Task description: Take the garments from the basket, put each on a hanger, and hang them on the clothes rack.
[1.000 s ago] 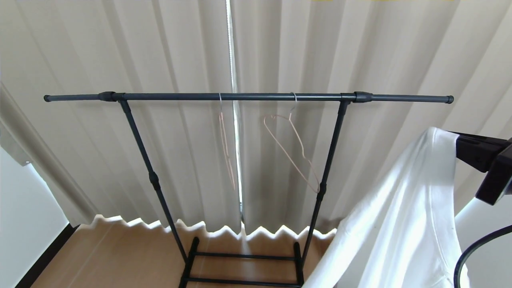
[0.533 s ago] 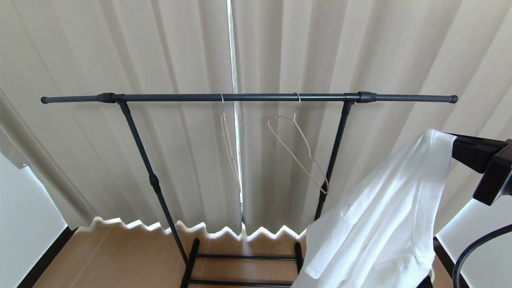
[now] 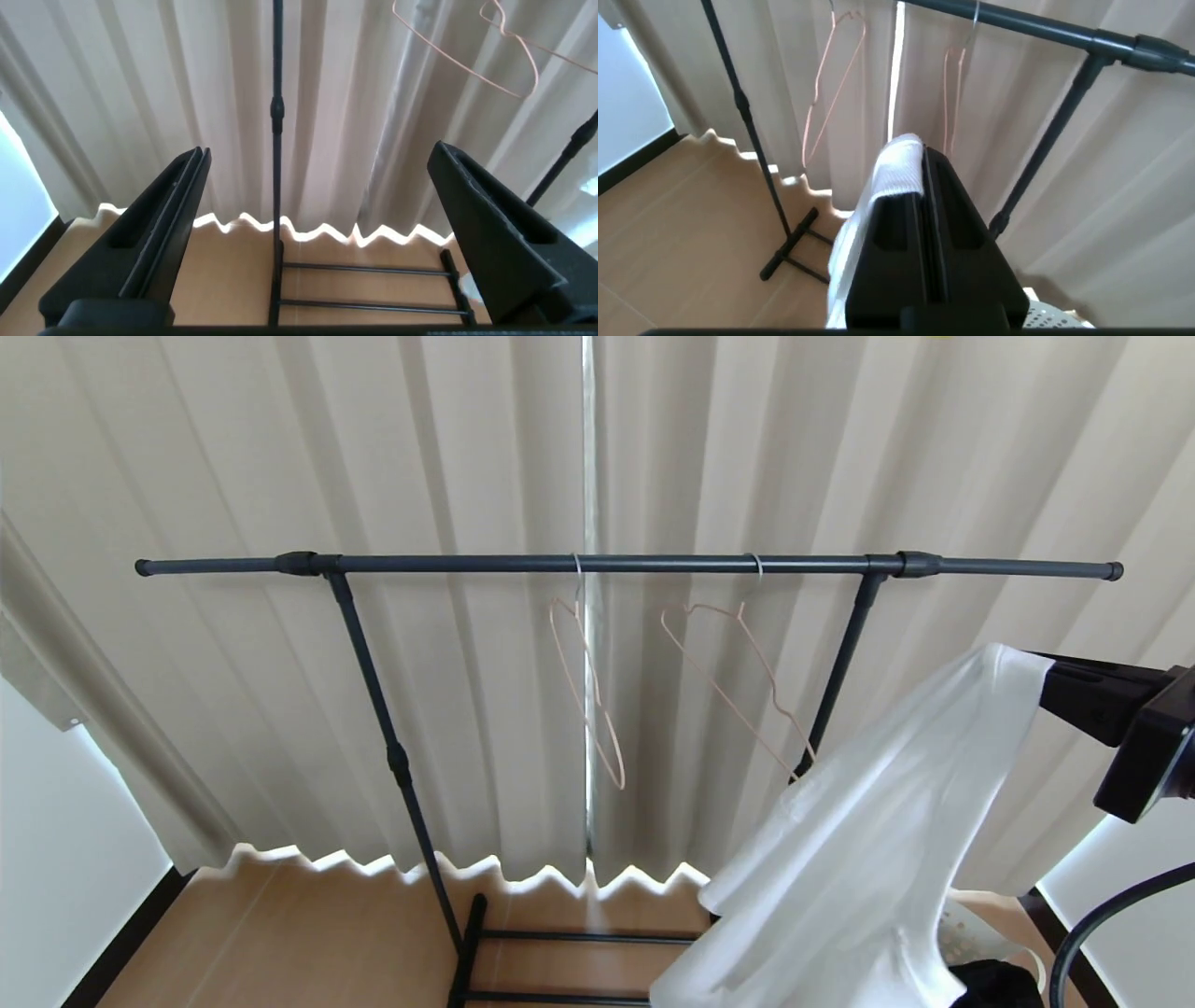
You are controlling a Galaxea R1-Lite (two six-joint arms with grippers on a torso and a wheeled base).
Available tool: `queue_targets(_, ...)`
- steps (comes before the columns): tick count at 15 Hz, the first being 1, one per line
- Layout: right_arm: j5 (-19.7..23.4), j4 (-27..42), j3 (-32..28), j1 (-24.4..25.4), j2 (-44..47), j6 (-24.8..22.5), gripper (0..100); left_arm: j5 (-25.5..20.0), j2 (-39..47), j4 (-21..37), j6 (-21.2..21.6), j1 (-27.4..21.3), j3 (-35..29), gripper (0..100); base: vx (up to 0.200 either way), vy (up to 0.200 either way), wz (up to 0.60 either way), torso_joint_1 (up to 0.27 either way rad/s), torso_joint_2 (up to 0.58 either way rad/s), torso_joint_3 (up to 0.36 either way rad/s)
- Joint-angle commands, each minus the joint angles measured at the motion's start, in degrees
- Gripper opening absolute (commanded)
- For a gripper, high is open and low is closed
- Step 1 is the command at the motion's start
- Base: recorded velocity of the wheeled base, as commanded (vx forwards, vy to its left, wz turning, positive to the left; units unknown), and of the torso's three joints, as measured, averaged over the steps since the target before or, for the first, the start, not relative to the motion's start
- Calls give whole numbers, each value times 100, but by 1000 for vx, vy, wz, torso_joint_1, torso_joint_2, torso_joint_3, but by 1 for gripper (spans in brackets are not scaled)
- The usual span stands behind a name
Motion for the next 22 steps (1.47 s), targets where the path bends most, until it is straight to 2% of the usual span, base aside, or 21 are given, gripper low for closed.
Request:
queue_targets(1,-1,-12,12,4,5,-11,0,10,5,-2,5,-4,0,100,-200,0,0,-2,2,2)
queue_targets(3,-10,-12,12,4,5,-11,0,1,5,-2,5,-4,0,100,-200,0,0,0,5,2)
queue_targets(11,-1,-162,100,13,242,-134,0,-7,14,16,31,-4,0,100,-25,0,0,-2,-1,1)
queue_targets(13,-1,-417,258,13,445,-151,0,-95,14,42,357,-4,0,100,0,0,0,0,0,0)
queue_targets(14,-27,-540,311,40,647,-169,0,-368,93,121,418,-31,0,100,0,0,0,0,0,0)
queue_targets(15,-54,-601,294,57,840,-186,0,-544,515,209,427,-66,0,100,0,0,0,0,0,0)
queue_targets(16,-71,-627,250,198,937,-177,0,-544,1446,270,612,-57,-18,100,0,0,0,0,0,0)
queue_targets(17,-80,-627,214,259,954,-177,0,-561,1868,253,822,-57,-70,100,0,0,0,0,0,0)
queue_targets(18,-71,-610,-14,365,990,-195,0,-746,3063,112,1517,-154,-510,100,0,0,0,0,0,0)
queue_targets(20,-80,-575,-998,409,1763,-318,0,-1141,4496,-538,1464,-637,-1283,100,0,0,0,0,0,0)
queue_targets(21,-80,-619,-1332,409,2088,-301,0,-1141,5164,-907,1227,-997,-1617,100,0,0,0,0,0,0)
queue_targets(22,-106,-627,-1306,418,2229,-151,0,-1106,5674,-1215,928,-1437,-1890,100,0,0,0,0,0,0)
